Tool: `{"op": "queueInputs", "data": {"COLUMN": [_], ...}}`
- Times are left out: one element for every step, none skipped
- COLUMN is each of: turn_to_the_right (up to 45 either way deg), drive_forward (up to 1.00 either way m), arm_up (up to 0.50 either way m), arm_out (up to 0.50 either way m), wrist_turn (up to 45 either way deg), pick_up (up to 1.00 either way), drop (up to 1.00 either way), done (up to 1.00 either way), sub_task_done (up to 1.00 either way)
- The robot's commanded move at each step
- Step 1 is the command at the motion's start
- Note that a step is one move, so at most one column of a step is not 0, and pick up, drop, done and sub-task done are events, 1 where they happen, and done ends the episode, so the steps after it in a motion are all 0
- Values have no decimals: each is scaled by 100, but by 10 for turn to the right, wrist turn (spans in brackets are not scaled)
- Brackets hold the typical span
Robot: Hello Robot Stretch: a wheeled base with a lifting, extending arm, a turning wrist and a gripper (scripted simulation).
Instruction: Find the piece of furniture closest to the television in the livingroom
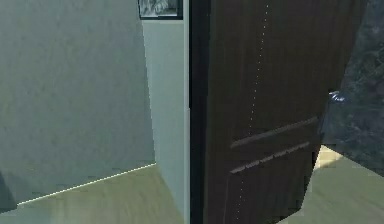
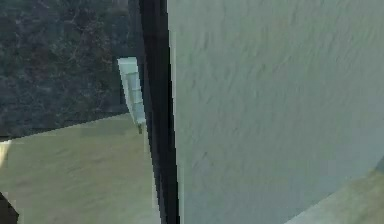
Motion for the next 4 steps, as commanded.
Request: {"op": "queueInputs", "data": {"turn_to_the_right": [60, 30, 0, 450], "drive_forward": [0, 0, 45, 0], "arm_up": [0, 0, 0, 0], "arm_out": [0, 0, 0, 0], "wrist_turn": [0, 0, 0, 0], "pick_up": [0, 0, 0, 0], "drop": [0, 0, 0, 0], "done": [0, 0, 0, 0], "sub_task_done": [0, 0, 0, 0]}}
